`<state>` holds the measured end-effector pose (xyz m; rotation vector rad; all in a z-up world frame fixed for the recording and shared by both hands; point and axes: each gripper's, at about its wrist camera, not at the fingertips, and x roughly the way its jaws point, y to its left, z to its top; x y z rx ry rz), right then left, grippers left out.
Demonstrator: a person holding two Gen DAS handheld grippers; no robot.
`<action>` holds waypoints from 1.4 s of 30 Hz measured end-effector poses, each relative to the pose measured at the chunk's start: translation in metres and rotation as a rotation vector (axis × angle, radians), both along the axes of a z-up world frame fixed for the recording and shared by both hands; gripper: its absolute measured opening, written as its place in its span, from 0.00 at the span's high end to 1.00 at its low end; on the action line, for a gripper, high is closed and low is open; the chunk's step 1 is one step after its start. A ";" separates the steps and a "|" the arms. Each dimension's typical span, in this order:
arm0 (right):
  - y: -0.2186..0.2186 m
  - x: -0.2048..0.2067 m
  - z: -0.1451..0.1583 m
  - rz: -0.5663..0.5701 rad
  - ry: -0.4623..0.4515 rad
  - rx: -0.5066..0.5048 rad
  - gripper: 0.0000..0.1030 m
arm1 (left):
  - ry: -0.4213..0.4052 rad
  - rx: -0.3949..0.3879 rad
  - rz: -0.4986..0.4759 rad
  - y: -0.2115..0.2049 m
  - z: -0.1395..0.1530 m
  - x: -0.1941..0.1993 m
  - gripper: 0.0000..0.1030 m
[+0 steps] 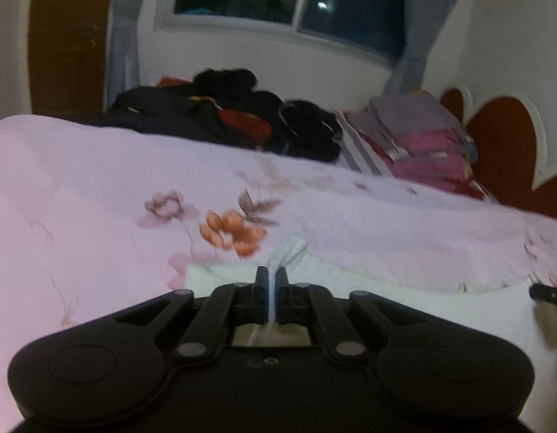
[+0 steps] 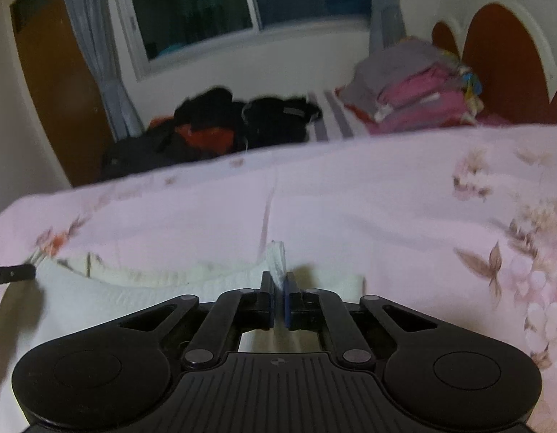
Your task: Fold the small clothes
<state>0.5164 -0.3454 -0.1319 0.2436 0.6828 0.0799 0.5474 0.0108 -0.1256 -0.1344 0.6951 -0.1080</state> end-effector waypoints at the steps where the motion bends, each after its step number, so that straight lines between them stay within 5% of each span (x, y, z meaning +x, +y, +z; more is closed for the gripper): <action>1: 0.001 0.004 0.000 -0.002 0.001 -0.002 0.97 | 0.002 0.005 0.010 0.000 -0.001 0.003 0.97; 8: 0.004 0.024 -0.026 -0.021 0.080 -0.027 0.96 | 0.047 0.087 0.030 -0.012 -0.029 0.011 0.96; 11: 0.004 0.023 -0.029 -0.016 0.080 -0.058 0.95 | 0.033 0.150 0.014 -0.017 -0.028 0.007 0.86; 13: 0.002 0.018 -0.022 -0.043 0.056 -0.078 0.68 | 0.031 0.143 0.016 -0.013 -0.024 0.004 0.73; 14: 0.002 0.015 -0.017 -0.057 0.035 -0.091 0.46 | 0.033 0.134 0.016 -0.010 -0.022 0.002 0.66; 15: 0.001 0.011 -0.013 -0.063 0.011 -0.102 0.43 | 0.033 0.123 0.018 -0.007 -0.019 0.000 0.61; 20: 0.011 -0.004 0.004 -0.033 -0.022 -0.077 0.44 | -0.015 0.116 0.000 -0.009 -0.001 -0.024 0.54; 24: 0.044 -0.011 0.007 0.057 -0.008 -0.061 0.56 | -0.034 0.097 -0.082 -0.032 0.008 -0.049 0.51; 34: 0.123 -0.037 -0.020 0.255 0.039 -0.126 0.57 | 0.048 0.154 -0.135 -0.056 -0.026 -0.079 0.51; 42: 0.091 -0.048 -0.035 0.142 0.052 -0.192 0.57 | 0.063 0.167 -0.094 -0.029 -0.025 -0.090 0.49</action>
